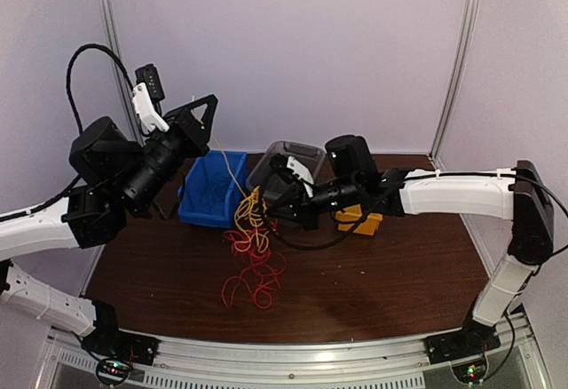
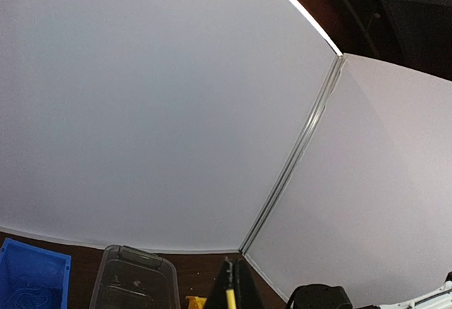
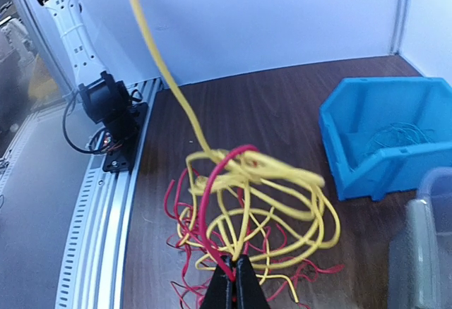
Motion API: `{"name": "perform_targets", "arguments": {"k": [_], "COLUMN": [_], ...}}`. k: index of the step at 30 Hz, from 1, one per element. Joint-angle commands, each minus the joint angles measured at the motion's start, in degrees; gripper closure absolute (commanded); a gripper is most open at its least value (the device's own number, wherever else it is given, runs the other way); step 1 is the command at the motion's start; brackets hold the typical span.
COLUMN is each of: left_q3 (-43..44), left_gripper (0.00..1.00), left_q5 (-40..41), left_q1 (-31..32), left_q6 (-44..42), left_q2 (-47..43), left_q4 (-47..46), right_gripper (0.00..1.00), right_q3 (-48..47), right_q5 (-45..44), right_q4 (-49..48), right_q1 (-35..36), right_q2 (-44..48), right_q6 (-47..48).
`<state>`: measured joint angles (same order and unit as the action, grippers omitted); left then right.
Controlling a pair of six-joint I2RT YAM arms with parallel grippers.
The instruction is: Untangle the cables
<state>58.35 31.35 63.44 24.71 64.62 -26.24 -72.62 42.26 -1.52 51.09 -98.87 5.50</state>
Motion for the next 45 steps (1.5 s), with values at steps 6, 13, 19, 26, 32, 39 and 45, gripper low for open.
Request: {"name": "perform_targets", "arguments": {"k": [6,13,19,26,32,39,45], "left_q3": [-5.0,-6.3,-0.7,9.0,17.2,18.7,17.4], "left_gripper": [1.0,1.0,1.0,1.0,1.0,1.0,1.0], "left_q5": [16.7,27.7,31.3,37.7,36.4,36.1,32.2], "left_q1": [0.3,0.1,0.2,0.2,0.2,0.2,0.1], "left_q6": [-6.6,-16.7,-32.8,-56.7,-65.5,-65.2,-49.1], "left_q2": [-13.4,-24.7,-26.9,-20.9,-19.2,-17.5,-17.3], "left_q4": [4.9,5.9,1.9,-9.8,-14.5,-12.5,4.9], "right_gripper": [1.0,1.0,1.0,1.0,1.0,1.0,0.91], "right_q3": [16.4,24.4,26.9,25.5,26.4,26.2,25.2], "right_q5": [1.6,1.3,3.4,-1.6,-6.0,-6.3,0.1], "right_q4": [7.5,19.6,23.2,31.3,33.8,36.1,50.6], "right_q1": [-22.8,-37.7,-46.0,-49.0,-59.0,-65.8,-62.3], "right_q2": [14.1,20.6,20.5,20.5,19.0,17.1,22.5], "right_q6": [6.1,17.8,21.5,28.5,36.5,44.5,59.9]}}
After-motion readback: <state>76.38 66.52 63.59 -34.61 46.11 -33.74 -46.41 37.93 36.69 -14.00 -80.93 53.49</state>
